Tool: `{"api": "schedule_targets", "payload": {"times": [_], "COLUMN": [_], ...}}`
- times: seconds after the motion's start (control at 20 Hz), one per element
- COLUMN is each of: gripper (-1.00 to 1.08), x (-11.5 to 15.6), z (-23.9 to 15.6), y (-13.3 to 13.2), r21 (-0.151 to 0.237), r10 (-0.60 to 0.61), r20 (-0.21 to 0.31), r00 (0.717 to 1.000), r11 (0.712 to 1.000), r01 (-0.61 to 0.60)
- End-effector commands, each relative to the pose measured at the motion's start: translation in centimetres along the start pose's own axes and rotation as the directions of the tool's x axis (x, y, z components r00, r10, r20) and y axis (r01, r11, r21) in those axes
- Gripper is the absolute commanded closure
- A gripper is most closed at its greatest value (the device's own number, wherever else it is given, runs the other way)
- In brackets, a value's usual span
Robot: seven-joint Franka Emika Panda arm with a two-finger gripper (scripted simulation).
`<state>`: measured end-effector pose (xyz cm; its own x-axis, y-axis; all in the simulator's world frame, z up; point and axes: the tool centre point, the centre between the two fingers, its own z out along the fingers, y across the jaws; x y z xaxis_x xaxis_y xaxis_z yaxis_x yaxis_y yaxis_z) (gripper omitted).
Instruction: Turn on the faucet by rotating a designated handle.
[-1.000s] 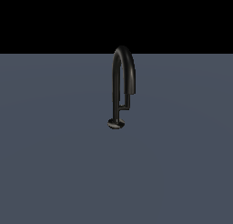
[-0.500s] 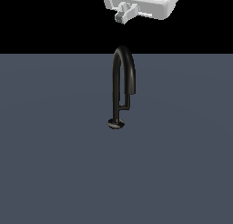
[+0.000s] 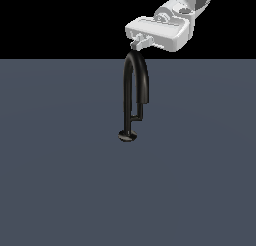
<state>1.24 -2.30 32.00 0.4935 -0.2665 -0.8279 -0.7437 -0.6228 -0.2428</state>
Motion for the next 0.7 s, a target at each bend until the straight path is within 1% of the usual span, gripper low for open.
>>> {"api": "schedule_targets", "payload": {"times": [0.0,0.15,0.3,0.45,0.65], "gripper": [1.08,1.08,1.08,1.08,1.08], "x": [1.8,4.0,6.2,8.6,11.6], "z": [0.1,0.3,0.7,1.3,2.2], "y": [-0.2,-0.3,-0.4,-0.4,-0.2], "r21": [0.036,0.079,0.12,0.159,0.204], "r10": [0.035,0.076,0.116,0.154,0.198], "r20": [0.047,0.106,0.168,0.235,0.324], "r00": [0.998,0.991,0.979,0.96,0.925], "r11": [0.999,0.993,0.983,0.968,0.94], "r01": [-0.037,-0.085,-0.137,-0.195,-0.273]}}
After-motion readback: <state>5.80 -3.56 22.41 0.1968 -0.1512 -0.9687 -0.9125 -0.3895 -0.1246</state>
